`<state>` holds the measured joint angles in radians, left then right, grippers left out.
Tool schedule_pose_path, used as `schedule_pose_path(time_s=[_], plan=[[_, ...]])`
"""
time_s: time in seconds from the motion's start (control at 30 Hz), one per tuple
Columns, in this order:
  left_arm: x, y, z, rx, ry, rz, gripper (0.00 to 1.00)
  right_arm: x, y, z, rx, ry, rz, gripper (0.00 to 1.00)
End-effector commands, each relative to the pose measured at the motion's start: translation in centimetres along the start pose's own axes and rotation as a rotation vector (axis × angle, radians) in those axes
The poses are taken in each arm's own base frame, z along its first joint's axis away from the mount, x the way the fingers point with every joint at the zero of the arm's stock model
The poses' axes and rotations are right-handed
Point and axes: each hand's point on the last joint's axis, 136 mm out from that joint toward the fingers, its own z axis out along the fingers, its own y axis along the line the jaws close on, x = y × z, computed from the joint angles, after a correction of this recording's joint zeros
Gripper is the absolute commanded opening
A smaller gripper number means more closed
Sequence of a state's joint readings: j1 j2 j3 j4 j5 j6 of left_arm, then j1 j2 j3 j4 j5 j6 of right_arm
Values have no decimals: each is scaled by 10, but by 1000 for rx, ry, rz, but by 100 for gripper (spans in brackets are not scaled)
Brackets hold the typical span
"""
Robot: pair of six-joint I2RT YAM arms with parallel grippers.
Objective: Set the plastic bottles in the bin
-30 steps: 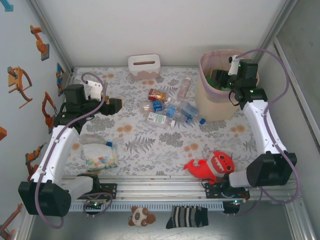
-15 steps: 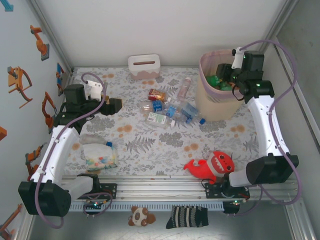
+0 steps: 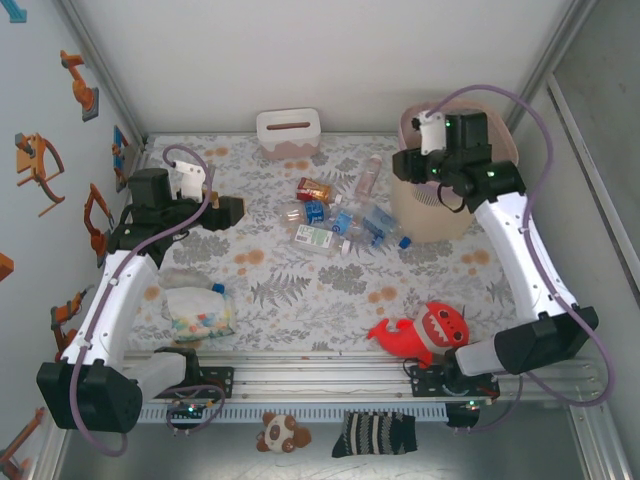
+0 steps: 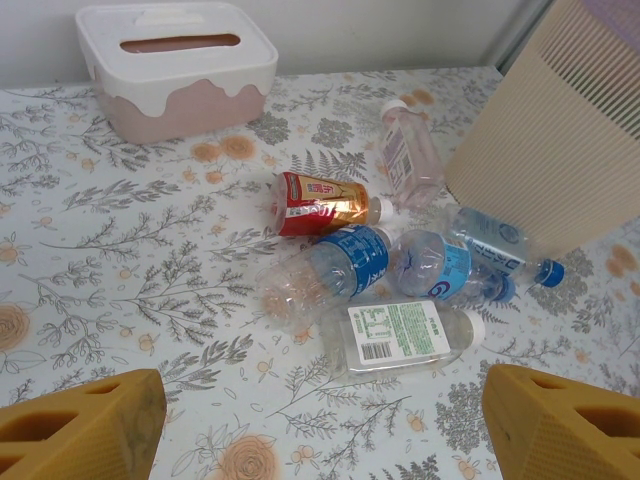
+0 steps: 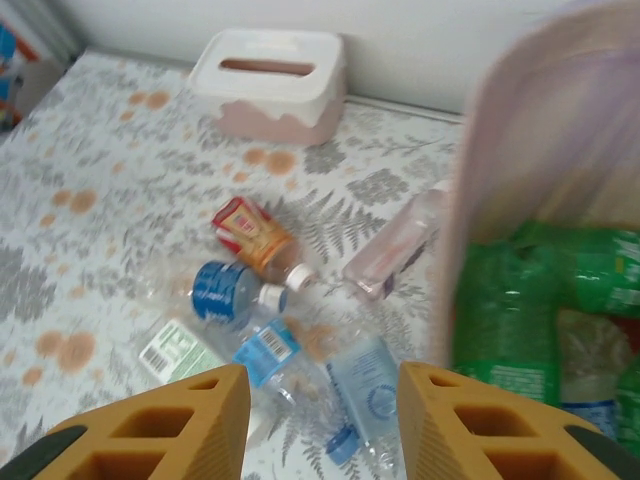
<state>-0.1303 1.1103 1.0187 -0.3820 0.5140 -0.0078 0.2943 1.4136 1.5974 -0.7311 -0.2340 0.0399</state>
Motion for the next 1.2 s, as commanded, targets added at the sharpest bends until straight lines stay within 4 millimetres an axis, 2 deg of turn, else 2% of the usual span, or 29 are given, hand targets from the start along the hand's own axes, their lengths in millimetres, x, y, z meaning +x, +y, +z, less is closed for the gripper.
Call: schedule_pose_path(time_s=[0.0, 0.2, 0.4, 0.53, 0.77, 0.93, 1.03, 1.17], plan=[[2, -2, 0, 15, 5, 4, 82, 11, 21, 4, -19, 61, -165, 43], [1, -4, 1, 28, 2, -2, 82, 41, 51, 34, -78, 181, -348, 44], [1, -6, -1, 34, -2, 0, 82, 78, 80, 68, -145, 298, -476, 46], [2, -3, 2, 30, 1, -8, 82, 95, 98, 89, -182, 332, -532, 46], [5, 1, 6, 17, 11, -14, 82, 117, 117, 121, -224, 368, -591, 47], [8, 14, 16, -22, -8, 6, 82, 133, 129, 147, -240, 389, -611, 49], [4, 15, 22, -4, -19, 7, 81, 146, 134, 165, -242, 420, -609, 50], [12, 17, 28, 4, 2, 7, 81, 172, 137, 181, -251, 493, -641, 52]])
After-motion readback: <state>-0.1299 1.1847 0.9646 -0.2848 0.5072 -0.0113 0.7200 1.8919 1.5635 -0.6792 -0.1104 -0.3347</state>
